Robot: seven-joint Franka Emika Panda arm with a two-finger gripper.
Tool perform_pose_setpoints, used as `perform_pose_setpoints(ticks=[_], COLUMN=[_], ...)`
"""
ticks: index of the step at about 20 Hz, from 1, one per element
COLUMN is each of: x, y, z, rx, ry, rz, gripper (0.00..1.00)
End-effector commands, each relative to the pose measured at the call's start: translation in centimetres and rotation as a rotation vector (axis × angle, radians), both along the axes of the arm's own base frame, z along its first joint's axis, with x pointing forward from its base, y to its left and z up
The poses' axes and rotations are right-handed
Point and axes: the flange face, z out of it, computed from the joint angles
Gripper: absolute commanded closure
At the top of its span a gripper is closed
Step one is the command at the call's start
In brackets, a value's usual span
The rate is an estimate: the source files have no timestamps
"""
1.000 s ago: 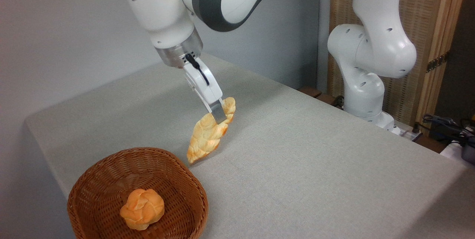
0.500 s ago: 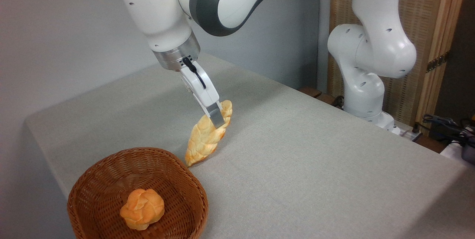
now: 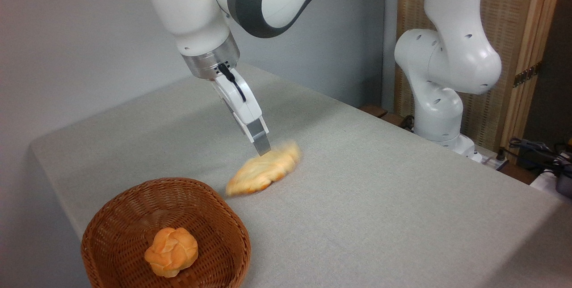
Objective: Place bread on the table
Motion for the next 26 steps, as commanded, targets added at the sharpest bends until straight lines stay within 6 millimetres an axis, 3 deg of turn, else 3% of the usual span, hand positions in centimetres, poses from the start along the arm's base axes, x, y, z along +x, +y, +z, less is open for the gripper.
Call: perform_pose_setpoints(ticks=[1,6,11,19,26], x=[-0.1,1.4,3.0,3.6,3.4], y=[-0.1,0.2,3.5,5.1,5.2], z=[0.7,5.3,11.7,15.1,14.8], rx=[0.001,-0.01,-0.018,0.0,0.037], ry=[-0.008,-0.098,-0.225,-0.28,-0.275], rz=[-0.006,0.061,0.184,0.207,0.199], gripper=[0.0,0.0,0.0,0.0,0.0])
